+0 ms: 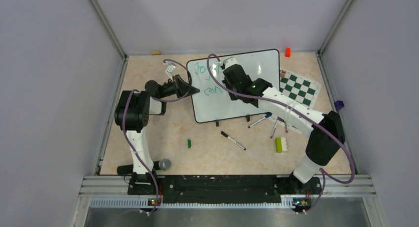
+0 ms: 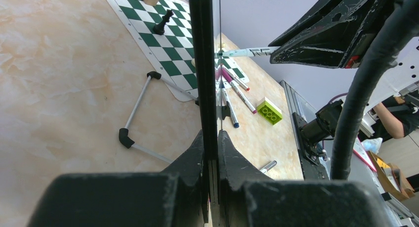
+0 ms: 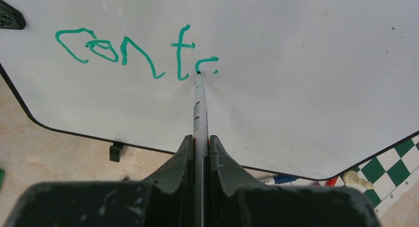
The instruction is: Write a sentence on the whiteboard
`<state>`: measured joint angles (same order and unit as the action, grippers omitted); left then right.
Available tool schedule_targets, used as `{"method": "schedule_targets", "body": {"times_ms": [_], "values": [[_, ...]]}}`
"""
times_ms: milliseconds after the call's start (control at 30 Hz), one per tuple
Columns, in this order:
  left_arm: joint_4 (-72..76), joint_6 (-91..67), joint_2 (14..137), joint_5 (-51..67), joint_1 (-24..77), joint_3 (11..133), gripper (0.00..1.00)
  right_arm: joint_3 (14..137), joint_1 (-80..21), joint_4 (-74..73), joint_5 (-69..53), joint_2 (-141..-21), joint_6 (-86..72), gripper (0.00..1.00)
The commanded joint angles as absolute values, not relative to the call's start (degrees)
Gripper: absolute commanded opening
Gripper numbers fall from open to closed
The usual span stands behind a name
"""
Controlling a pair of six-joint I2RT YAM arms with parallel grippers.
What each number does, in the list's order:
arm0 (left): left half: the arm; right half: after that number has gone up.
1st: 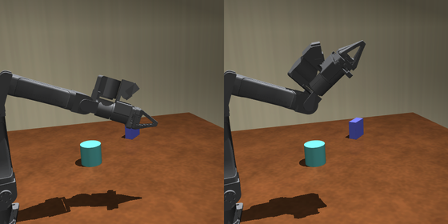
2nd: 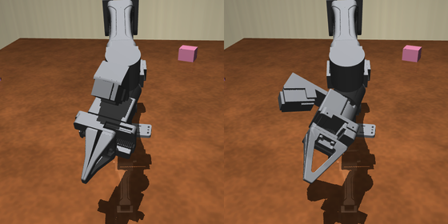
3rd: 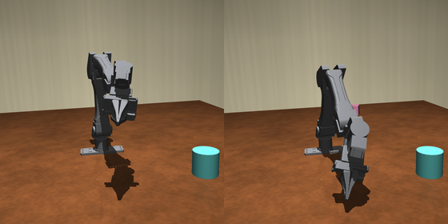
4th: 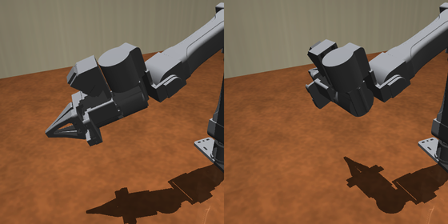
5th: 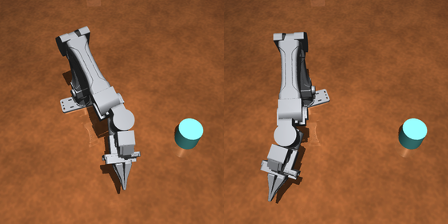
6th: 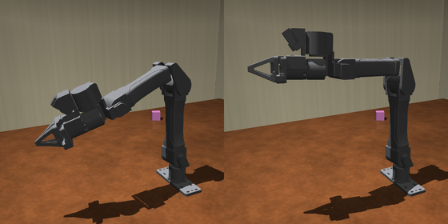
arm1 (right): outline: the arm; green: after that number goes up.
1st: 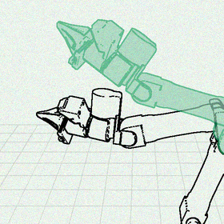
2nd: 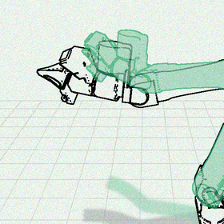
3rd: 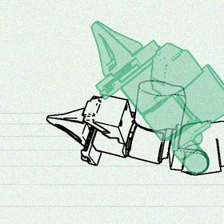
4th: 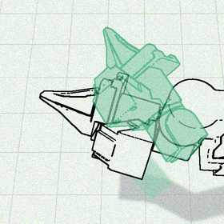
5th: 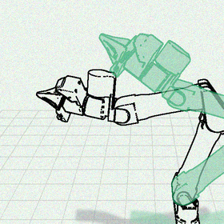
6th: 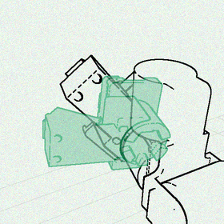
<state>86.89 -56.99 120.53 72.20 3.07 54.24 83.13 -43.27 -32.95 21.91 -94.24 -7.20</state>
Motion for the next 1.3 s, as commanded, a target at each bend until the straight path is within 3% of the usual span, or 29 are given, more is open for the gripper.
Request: {"method": "schedule_targets", "body": {"times_ms": [0,733,1267], "values": [[92.7,-50.3,121.9,83.4,5.2,53.5,0.00,83.2,-42.7,-33.4,25.6,-93.7,-7.2,0.00],[92.7,-50.3,121.9,83.4,5.2,53.5,0.00,89.9,-42.1,-33.0,26.9,-97.0,-6.0,0.00],[92.7,-50.3,121.9,83.4,5.2,53.5,0.00,84.6,-42.1,-33.0,25.8,-93.8,-7.1,0.00]]}}
